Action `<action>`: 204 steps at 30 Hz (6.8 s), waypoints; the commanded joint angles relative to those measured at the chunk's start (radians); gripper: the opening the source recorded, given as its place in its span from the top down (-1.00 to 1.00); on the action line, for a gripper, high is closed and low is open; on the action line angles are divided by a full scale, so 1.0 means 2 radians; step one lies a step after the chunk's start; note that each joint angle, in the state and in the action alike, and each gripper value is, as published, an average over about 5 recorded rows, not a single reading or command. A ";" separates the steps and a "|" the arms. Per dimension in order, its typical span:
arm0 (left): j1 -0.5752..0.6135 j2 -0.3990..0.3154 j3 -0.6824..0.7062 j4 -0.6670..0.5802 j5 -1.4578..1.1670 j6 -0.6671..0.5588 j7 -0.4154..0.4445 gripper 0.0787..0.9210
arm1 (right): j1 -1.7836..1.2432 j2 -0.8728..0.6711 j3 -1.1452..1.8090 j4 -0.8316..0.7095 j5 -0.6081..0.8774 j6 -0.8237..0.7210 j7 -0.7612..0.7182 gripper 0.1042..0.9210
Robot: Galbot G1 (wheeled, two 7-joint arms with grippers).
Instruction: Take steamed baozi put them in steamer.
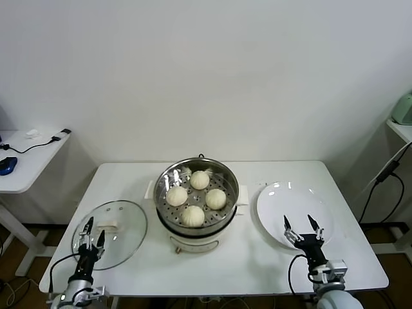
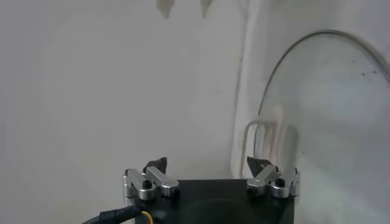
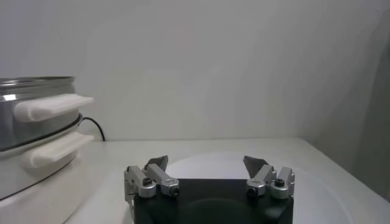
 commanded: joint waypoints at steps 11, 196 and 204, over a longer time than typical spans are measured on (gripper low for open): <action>-0.043 -0.004 0.005 0.050 0.053 0.010 -0.006 -0.77 | 0.000 0.010 -0.007 0.003 -0.010 -0.003 0.002 -0.76; 0.027 -0.002 -0.078 -0.193 -0.750 0.016 0.197 -0.77 | -0.025 0.031 0.006 -0.033 -0.054 0.093 0.015 -0.76; 0.024 -0.011 -0.048 -0.106 -0.714 -0.019 0.222 -0.77 | -0.024 0.029 0.003 -0.031 -0.054 0.091 0.015 -0.76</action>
